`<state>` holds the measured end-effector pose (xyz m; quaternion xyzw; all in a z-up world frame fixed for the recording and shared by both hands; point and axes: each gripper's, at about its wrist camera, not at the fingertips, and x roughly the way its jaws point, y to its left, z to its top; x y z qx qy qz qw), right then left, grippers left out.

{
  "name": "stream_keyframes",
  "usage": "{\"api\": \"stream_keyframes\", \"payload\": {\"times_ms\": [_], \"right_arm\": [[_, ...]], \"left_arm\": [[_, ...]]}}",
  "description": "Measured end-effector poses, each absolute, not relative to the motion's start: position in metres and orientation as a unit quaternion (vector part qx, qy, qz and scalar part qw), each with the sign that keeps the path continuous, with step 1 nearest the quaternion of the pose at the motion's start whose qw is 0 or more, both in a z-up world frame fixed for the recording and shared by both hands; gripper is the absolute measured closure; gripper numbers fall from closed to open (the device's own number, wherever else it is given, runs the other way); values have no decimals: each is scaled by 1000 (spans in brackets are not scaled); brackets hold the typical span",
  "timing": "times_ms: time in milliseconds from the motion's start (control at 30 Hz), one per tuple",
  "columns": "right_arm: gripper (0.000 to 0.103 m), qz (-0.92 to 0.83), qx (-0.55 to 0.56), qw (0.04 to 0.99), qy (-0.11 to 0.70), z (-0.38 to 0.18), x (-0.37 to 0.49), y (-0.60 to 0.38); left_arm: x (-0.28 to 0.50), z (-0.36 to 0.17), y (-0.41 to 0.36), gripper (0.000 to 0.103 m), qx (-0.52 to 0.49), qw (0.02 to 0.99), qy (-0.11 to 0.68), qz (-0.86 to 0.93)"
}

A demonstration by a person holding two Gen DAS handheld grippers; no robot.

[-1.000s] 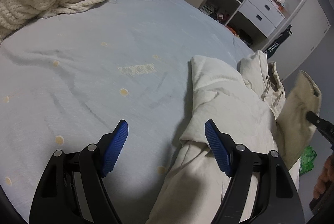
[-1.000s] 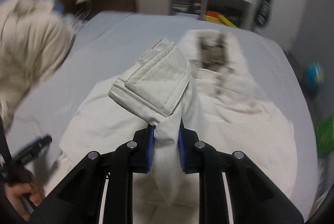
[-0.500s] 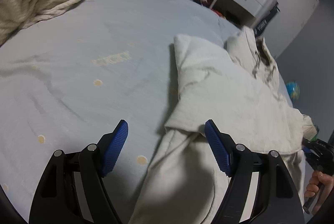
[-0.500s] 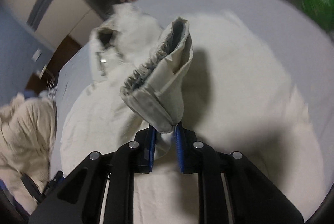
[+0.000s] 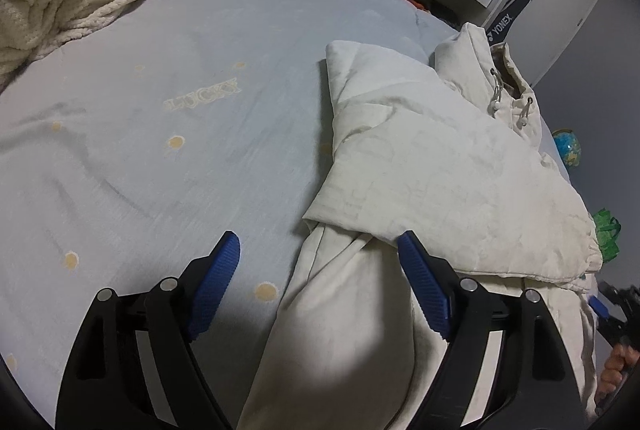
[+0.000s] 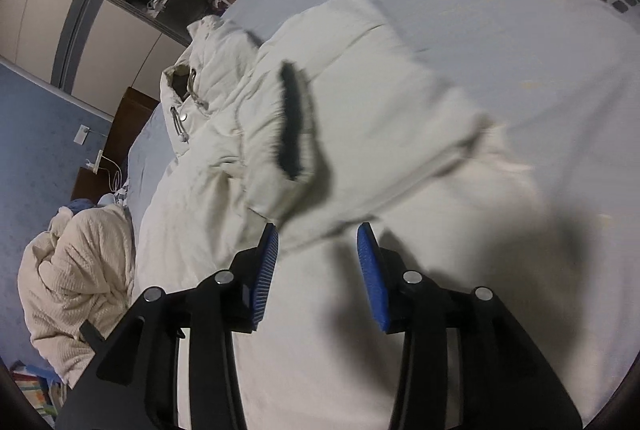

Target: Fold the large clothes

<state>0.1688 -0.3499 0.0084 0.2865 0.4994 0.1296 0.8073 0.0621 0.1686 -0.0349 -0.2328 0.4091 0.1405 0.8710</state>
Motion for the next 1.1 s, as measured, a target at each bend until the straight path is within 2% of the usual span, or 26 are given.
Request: {"api": "stream_keyframes", "payload": {"times_ms": [333, 567, 700, 900, 1100], "right_arm": [[65, 162, 237, 818, 499, 5, 116, -378], [64, 172, 204, 822, 504, 7, 114, -364], [56, 177, 183, 826, 504, 10, 113, -356], [52, 208, 134, 831, 499, 27, 130, -336], [51, 256, 135, 831, 475, 58, 191, -310]], "left_arm": [[44, -1, 137, 25, -182, 906, 364, 114], [47, 6, 103, 25, -124, 917, 370, 86], [58, 4, 84, 25, -96, 914, 391, 53], [98, 11, 71, 24, -69, 907, 416, 20], [173, 25, 80, 23, -66, 908, 413, 26]]}}
